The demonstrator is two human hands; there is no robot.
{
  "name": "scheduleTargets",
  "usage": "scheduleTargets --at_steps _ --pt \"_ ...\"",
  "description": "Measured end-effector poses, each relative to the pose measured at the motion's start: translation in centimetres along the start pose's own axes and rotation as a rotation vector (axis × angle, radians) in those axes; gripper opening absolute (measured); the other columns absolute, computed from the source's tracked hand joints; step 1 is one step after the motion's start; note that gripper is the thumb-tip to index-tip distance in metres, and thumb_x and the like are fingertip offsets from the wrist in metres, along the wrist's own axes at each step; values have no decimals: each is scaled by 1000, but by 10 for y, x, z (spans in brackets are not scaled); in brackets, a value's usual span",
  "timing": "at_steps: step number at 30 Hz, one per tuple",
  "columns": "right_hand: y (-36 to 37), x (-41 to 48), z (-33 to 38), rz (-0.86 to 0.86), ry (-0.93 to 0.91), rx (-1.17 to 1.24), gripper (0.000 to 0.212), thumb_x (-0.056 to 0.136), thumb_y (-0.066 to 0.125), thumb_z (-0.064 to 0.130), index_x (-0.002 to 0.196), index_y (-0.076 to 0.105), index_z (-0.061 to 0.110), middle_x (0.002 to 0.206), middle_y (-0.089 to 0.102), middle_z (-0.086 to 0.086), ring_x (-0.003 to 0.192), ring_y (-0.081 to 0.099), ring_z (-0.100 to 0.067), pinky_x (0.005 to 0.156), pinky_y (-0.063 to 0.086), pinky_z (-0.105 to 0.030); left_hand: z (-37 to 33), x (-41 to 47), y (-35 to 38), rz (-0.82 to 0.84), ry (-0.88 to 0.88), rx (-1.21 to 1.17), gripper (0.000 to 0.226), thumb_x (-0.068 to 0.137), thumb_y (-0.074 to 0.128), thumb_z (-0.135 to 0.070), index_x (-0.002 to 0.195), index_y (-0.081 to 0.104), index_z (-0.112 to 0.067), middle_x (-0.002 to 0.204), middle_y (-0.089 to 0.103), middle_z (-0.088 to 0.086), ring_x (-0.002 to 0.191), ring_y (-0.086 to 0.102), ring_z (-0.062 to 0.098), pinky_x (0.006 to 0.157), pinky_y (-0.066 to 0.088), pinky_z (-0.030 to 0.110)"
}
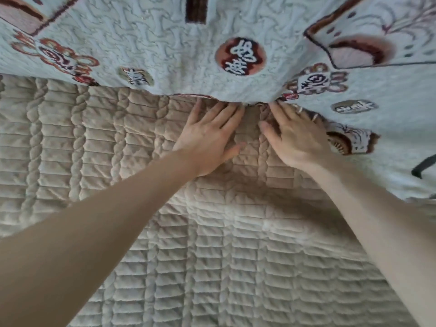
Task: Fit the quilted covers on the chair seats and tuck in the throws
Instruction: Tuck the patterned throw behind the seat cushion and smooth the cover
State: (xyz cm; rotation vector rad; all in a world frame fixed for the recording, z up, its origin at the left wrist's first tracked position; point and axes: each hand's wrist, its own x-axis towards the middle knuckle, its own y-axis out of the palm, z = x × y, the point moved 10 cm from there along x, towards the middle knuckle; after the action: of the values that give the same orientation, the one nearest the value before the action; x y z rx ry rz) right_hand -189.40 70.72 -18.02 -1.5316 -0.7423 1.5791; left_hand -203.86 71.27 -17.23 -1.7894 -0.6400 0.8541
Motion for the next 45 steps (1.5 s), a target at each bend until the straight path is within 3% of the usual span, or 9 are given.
scheduleTargets --at_steps 9,15,19,23,28,35,38,42,45 --pt "2 -45 -14 -232 -174 -92 63 100 20 51 153 25 17 161 19 4 148 15 -19 117 6 -43 -12 44 9 48 -216 45 71 93 15 -61 152 19 -22 156 26 -1 141 25 26 112 12 51" --pt "22 -38 -43 -46 -153 31 63 99 9 60 153 -8 33 156 -19 22 147 -18 -12 118 -5 -44 -21 38 8 7 -264 -14 66 95 28 -55 152 20 -23 156 25 0 144 20 30 114 4 58" --pt "-1 -5 -64 18 -160 71 58 101 16 53 155 5 33 162 -1 15 149 6 -14 119 6 -34 -39 26 3 20 -224 -30 68 96 27 -54 155 14 -23 162 11 2 149 5 26 116 -1 54" --pt "-17 5 -66 -29 -151 117 52 103 22 48 151 23 30 159 21 7 143 26 -21 112 24 -38 -62 22 -4 -20 -163 -18 72 93 15 -56 152 27 -17 159 24 8 148 15 30 115 12 56" --pt "-2 -43 -60 -151 -88 -82 65 100 7 52 155 13 19 163 5 5 149 0 -13 118 -2 -41 -74 38 -5 65 -145 10 68 96 19 -53 155 8 -21 159 19 2 148 10 24 119 5 52" --pt "29 -65 -93 -63 13 148 74 93 -2 63 153 -12 21 160 -18 6 147 -18 -11 117 -13 -35 -80 72 4 87 -192 -18 62 97 21 -58 153 14 -30 155 26 -3 143 20 27 114 4 56" --pt "22 -44 -111 -36 41 209 65 100 10 55 155 -3 25 162 -7 6 148 -10 -11 121 -5 -39 -71 89 6 138 -232 -70 58 98 19 -59 151 16 -35 158 25 2 145 20 27 115 7 51" --pt "-18 -13 -136 -16 42 108 48 105 18 39 150 26 23 155 30 -10 140 30 -31 113 25 -45 -76 77 6 92 -219 -20 61 97 19 -59 152 18 -31 155 29 4 143 22 30 116 10 48" --pt "-20 -13 -136 -58 23 58 48 105 24 42 149 28 23 155 31 -9 140 30 -31 112 25 -46 -90 67 13 91 -179 37 66 97 18 -58 155 8 -29 157 23 6 144 17 36 118 4 51"
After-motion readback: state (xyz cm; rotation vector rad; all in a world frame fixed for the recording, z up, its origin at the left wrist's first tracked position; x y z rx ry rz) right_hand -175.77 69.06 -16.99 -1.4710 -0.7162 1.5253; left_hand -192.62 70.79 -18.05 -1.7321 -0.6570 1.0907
